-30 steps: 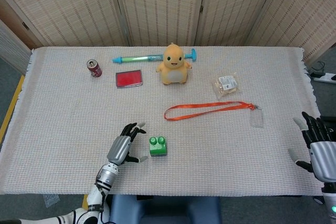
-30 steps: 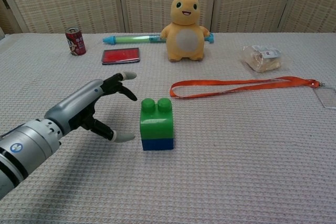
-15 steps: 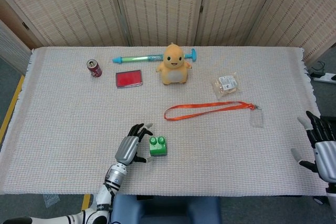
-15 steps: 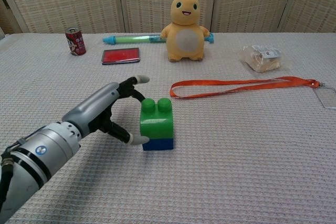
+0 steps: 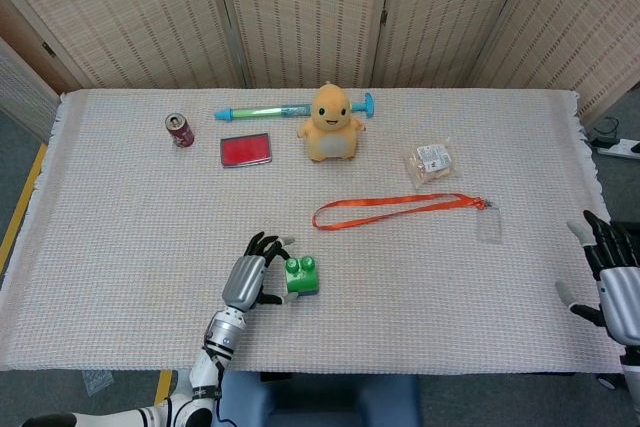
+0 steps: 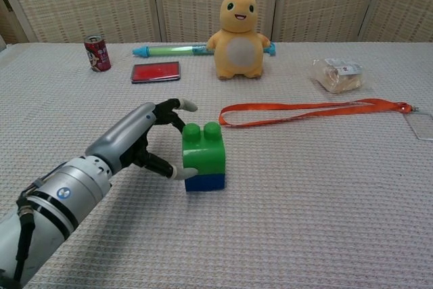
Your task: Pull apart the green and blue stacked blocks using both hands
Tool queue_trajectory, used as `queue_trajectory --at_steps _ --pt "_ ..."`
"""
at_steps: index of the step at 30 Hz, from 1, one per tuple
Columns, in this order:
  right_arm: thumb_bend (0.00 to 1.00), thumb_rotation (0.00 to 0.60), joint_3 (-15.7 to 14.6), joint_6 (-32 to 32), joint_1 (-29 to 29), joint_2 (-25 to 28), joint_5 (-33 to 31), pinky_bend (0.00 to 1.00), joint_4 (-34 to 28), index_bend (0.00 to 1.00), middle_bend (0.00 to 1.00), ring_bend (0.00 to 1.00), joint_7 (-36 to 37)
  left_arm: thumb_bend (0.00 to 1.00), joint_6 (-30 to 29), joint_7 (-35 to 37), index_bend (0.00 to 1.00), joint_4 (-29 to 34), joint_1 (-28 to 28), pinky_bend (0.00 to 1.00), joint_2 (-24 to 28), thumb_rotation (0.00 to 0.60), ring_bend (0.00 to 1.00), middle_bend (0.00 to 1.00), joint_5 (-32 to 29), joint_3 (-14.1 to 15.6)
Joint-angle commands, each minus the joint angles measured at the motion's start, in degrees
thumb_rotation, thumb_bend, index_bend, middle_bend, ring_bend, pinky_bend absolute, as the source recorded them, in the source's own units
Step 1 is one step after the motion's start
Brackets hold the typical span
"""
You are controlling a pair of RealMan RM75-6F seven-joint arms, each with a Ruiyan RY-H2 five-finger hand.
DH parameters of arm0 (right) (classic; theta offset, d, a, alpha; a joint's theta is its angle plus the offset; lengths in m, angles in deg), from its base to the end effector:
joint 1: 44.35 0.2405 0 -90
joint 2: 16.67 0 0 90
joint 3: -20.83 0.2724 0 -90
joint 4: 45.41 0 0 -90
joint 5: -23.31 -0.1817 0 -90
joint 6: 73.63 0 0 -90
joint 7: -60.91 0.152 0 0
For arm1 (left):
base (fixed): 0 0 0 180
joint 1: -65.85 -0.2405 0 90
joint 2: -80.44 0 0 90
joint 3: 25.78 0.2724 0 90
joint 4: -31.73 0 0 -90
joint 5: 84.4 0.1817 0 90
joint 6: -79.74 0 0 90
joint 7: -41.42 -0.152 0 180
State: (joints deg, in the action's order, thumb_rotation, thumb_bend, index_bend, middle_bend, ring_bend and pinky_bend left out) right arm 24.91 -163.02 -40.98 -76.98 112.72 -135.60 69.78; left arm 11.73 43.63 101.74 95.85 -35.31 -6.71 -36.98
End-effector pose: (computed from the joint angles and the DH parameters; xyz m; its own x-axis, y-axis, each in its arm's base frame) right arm -0.3124 -0.1833 0.2264 0.3471 0.0819 0.9343 -0.9344 -0.0544 0.3519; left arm -0.1409 0.2853 -0.0905 -0.1145 0.2666 0.9570 0.9572 -0.2282 0.1781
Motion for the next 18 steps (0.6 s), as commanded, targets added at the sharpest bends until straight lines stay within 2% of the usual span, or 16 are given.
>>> queue_trajectory --at_steps 1,6,10,18 --pt "0.36 0.6 0.01 0.2 0.1 -0.06 -0.04 0.0 0.0 0.0 0.0 0.0 -0.1 0.29 -0.57 1.43 0.29 -1.0 -0.22 0.0 -0.69 0.6 0.21 0.58 -0.07 -0.22" --pt "0.36 0.6 0.0 0.64 0.31 -0.19 -0.11 0.0 0.14 0.0 0.0 0.0 -0.09 0.47 -1.94 4.75 0.44 -3.04 -0.93 0.0 -1.81 0.6 0.27 0.66 0.33 -0.12" --pt "0.36 0.6 0.0 1.01 0.46 -0.38 -0.25 0.0 0.12 0.0 0.0 0.0 -0.62 0.56 -3.69 7.54 0.56 -3.53 -1.76 0.0 -1.93 0.6 0.33 0.75 0.99 -0.14" --pt "0.36 0.6 -0.19 1.7 0.83 -0.99 -0.13 0.0 -0.03 0.0 0.0 0.0 -2.1 0.61 -5.89 10.99 0.65 -3.87 -3.23 0.0 -1.3 0.6 0.39 0.83 1.81 0.16"
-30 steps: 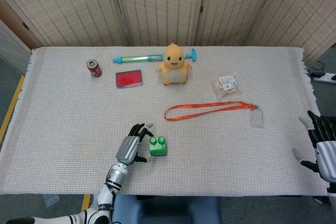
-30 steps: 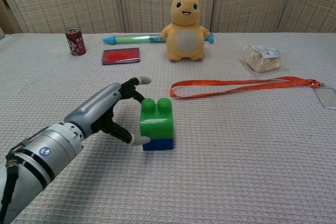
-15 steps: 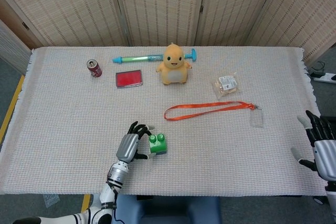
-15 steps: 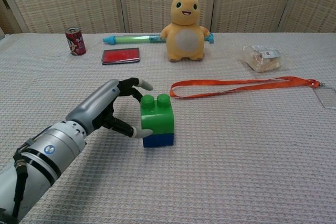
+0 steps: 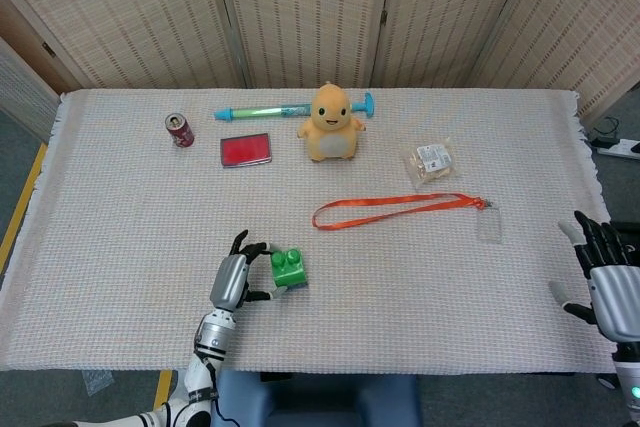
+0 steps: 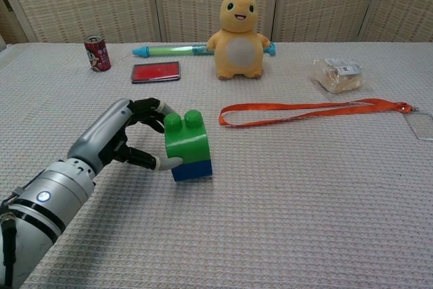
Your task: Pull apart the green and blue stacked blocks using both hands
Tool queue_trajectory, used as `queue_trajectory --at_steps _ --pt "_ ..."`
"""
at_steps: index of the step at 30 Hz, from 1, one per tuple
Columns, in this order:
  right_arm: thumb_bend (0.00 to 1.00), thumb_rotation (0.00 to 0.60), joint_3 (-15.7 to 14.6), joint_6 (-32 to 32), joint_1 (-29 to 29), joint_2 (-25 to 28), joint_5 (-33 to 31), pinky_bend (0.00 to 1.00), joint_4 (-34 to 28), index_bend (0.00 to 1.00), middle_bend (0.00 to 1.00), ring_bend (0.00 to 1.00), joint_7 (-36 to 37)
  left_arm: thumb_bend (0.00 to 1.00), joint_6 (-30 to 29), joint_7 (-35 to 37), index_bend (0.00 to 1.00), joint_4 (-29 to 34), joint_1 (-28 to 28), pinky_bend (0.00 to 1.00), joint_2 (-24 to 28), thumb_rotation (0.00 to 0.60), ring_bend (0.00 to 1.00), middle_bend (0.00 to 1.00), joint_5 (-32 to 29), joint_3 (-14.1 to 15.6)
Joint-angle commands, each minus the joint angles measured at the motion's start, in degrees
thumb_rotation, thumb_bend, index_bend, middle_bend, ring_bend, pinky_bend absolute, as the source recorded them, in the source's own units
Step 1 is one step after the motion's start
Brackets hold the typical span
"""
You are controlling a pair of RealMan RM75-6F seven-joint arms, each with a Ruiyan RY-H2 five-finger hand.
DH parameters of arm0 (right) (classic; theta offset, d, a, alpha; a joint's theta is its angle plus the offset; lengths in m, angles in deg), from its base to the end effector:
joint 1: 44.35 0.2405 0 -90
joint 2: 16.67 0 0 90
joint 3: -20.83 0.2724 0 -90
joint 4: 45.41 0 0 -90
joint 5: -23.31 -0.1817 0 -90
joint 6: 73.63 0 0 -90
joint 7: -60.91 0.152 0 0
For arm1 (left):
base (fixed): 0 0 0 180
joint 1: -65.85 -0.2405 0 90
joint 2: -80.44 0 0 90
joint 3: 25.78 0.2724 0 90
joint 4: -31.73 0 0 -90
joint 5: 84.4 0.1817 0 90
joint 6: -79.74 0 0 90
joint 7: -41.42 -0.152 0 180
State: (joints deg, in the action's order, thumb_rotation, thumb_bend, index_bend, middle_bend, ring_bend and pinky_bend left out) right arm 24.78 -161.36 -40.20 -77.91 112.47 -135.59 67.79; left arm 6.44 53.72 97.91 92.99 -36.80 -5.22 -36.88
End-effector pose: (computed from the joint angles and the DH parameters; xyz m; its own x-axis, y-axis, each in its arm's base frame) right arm -0.3126 -0.1875 0.2173 0.3658 0.0575 0.9289 -0.9278 -0.0565 0.3688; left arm -0.1594 0.2816 -0.0831 -0.2725 0.1916 0.9429 0.9371 -0.1694 0.3052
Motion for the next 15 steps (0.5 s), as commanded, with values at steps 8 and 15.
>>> queue_trajectory --at_steps 8,15 --pt "0.36 0.6 -1.04 2.88 2.42 -2.57 2.82 0.0 2.79 0.0 0.0 0.0 2.88 0.61 -3.17 5.49 0.68 3.5 -2.24 0.0 3.4 0.6 0.41 0.86 2.22 1.04" --pt "0.36 0.6 -4.79 13.85 11.48 -6.83 9.67 0.0 8.98 0.0 0.0 0.0 26.25 0.61 -4.79 5.0 0.68 9.66 -3.84 0.01 6.18 0.6 0.41 0.86 1.42 0.18"
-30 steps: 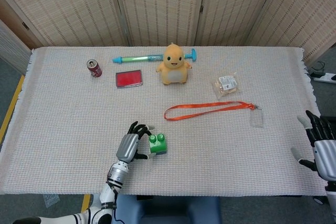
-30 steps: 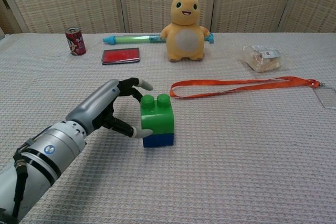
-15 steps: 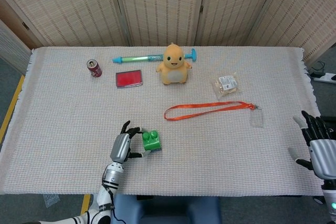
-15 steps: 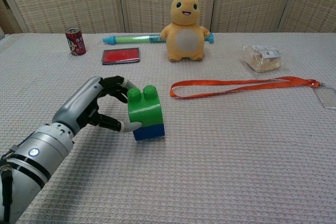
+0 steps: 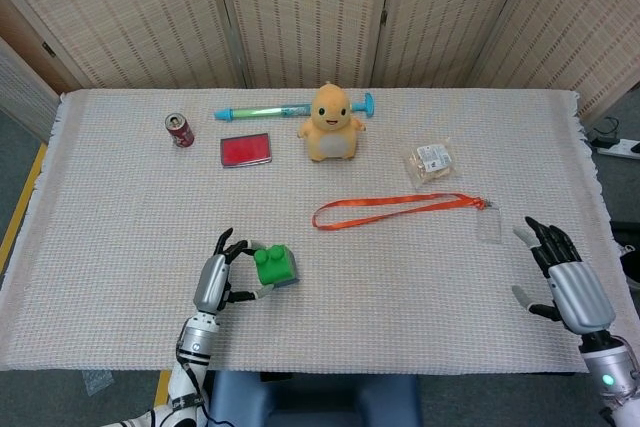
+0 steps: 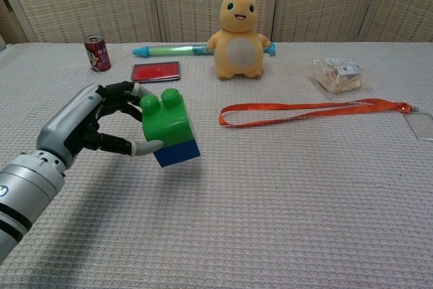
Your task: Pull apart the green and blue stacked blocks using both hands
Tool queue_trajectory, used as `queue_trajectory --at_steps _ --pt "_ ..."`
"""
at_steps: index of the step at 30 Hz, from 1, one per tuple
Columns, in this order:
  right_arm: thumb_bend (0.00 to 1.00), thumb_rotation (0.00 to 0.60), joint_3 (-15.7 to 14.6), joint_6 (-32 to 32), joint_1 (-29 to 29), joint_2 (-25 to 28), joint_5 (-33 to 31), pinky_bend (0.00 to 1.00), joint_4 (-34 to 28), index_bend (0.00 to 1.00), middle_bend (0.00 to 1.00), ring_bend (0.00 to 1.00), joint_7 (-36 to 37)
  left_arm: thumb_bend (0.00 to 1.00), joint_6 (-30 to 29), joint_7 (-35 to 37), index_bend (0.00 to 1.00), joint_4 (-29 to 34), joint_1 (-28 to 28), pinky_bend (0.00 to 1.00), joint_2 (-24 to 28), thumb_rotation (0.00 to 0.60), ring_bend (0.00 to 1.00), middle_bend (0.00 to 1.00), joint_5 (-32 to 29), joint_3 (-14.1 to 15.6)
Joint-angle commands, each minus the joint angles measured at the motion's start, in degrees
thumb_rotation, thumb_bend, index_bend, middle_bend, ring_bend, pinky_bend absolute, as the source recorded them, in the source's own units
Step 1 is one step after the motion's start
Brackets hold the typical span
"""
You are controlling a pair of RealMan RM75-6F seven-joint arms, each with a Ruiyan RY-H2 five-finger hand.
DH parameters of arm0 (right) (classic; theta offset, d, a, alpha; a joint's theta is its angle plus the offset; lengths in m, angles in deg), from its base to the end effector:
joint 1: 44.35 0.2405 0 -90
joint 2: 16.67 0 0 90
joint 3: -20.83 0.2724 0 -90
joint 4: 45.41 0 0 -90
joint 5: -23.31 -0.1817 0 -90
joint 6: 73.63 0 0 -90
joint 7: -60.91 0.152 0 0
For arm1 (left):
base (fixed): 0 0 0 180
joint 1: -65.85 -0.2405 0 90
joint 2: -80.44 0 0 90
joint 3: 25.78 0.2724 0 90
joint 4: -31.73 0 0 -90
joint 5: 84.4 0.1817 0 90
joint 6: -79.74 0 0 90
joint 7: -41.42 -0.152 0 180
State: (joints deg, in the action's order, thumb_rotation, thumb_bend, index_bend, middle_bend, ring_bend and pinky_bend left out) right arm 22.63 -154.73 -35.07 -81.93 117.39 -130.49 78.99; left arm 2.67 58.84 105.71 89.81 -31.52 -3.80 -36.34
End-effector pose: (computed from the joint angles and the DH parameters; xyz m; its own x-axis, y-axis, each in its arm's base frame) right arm -0.3081 -0.2086 0.1752 0.2265 -0.1033 0.9685 -0.9612 -0.1842 0.2051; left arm -0.1695 0.2728 -0.0504 -0.4013 0.1548 0.9028 0.8911 -0.1620 0.4238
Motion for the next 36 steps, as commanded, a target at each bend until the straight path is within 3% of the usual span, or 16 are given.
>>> queue_trajectory --at_steps 1,12,17,26,36 --pt "0.36 0.6 -2.98 8.36 7.66 -2.66 5.45 0.0 3.75 0.0 0.0 0.0 18.79 0.61 -1.28 0.02 0.68 2.57 -0.76 0.01 1.13 0.6 0.41 0.86 0.18 -0.38" --pt "0.36 0.6 -3.51 16.18 19.56 -5.97 7.21 0.0 3.2 0.0 0.0 0.0 48.04 0.6 -4.34 -0.21 0.69 6.43 0.17 0.0 1.16 0.6 0.42 0.87 4.48 -0.69" --pt "0.36 0.6 -4.05 18.62 24.29 -8.94 8.24 0.0 5.23 0.0 0.0 0.0 57.4 0.6 -4.47 -0.71 0.69 7.41 0.33 0.0 1.5 0.6 0.42 0.87 5.08 -0.43" --pt "0.36 0.6 -3.31 18.33 29.19 -16.51 7.55 0.0 10.39 0.0 0.0 0.0 66.28 0.6 -3.17 -1.23 0.69 10.63 1.17 0.0 2.45 0.6 0.42 0.87 4.49 -1.2" --pt "0.36 0.6 -2.38 17.81 32.77 -23.78 6.2 0.0 14.76 0.0 0.0 0.0 68.44 0.6 -0.49 -1.88 0.69 13.7 1.88 0.0 4.1 0.6 0.42 0.87 1.32 -2.83"
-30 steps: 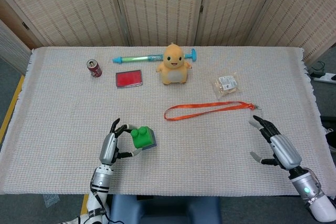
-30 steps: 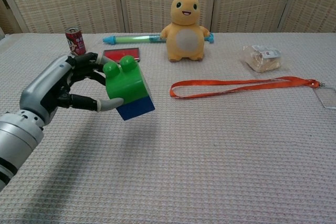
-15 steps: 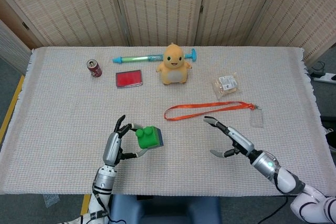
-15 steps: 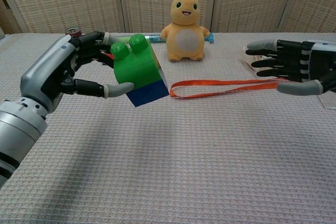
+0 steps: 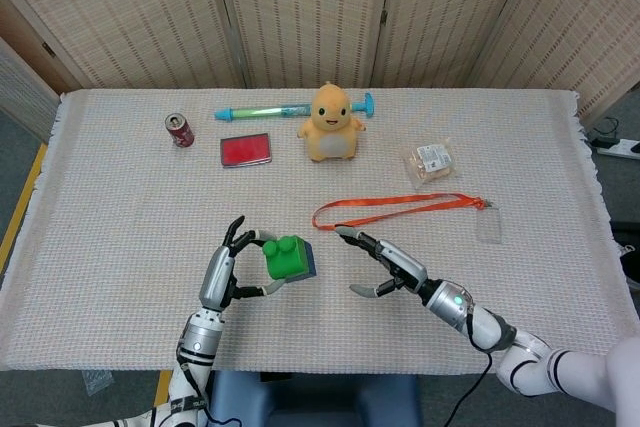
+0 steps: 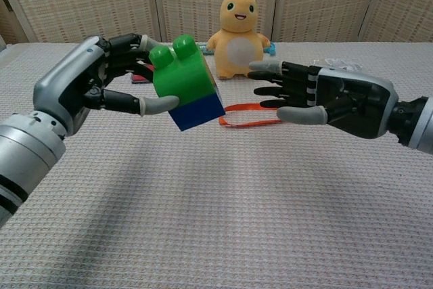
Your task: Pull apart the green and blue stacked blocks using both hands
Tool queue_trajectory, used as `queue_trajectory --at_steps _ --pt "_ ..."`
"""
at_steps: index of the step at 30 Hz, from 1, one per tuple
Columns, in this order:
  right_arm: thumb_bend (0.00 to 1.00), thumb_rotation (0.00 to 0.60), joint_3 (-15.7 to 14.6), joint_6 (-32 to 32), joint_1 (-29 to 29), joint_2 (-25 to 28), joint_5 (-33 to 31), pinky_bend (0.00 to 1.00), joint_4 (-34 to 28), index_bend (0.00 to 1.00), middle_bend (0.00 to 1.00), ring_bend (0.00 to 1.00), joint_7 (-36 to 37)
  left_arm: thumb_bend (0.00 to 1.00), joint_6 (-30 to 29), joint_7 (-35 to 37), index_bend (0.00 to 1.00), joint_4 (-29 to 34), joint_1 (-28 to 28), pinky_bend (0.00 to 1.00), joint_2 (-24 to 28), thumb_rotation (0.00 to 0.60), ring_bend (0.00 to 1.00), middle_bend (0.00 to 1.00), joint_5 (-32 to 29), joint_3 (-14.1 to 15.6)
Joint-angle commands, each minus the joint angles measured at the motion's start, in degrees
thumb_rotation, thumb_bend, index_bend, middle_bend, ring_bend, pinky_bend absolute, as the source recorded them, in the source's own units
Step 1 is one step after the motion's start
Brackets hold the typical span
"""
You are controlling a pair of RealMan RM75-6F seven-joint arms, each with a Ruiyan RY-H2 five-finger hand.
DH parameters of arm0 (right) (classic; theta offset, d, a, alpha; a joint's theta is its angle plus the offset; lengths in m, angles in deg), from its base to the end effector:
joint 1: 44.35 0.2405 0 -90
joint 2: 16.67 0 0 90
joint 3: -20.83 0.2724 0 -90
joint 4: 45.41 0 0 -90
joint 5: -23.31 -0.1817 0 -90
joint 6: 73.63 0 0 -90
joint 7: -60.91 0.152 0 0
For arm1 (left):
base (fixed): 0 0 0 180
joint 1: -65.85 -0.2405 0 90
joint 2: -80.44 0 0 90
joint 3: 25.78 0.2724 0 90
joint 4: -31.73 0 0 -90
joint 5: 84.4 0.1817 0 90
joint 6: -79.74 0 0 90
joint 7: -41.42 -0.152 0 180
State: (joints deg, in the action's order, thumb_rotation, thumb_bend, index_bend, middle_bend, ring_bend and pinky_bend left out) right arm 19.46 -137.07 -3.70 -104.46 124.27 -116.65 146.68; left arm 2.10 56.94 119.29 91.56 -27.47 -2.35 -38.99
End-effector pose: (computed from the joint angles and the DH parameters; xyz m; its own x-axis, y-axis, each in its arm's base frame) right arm -0.1730 -0.3167 0.0055 -0.5210 -0.7517 0.4043 -0.6416 0.0325 -0.7663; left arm -0.1275 0.2744 -0.0179 -0.5085 0.1839 0.8412 0.8069 -0.2392 0.5401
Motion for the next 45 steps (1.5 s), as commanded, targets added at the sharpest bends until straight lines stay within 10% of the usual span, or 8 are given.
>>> queue_trajectory --at_steps 1,23,45 --pt "0.36 0.6 0.87 0.53 1.78 -1.67 -1.0 0.0 1.16 0.0 0.0 0.0 0.99 0.6 0.12 0.14 0.69 0.23 0.15 0.0 0.06 0.6 0.42 0.87 -0.21 -0.25" --pt "0.36 0.6 1.48 1.33 6.42 -11.09 -4.12 0.0 7.54 0.03 0.0 0.01 3.78 0.6 0.21 -0.27 0.69 2.62 0.22 0.0 1.68 0.6 0.42 0.87 -0.87 -0.19" --pt "0.36 0.6 3.53 3.34 6.37 -13.01 -9.45 0.02 6.43 0.58 0.29 0.26 -3.82 0.6 0.49 0.68 0.69 1.72 0.46 0.0 1.12 0.6 0.42 0.87 -0.97 0.08"
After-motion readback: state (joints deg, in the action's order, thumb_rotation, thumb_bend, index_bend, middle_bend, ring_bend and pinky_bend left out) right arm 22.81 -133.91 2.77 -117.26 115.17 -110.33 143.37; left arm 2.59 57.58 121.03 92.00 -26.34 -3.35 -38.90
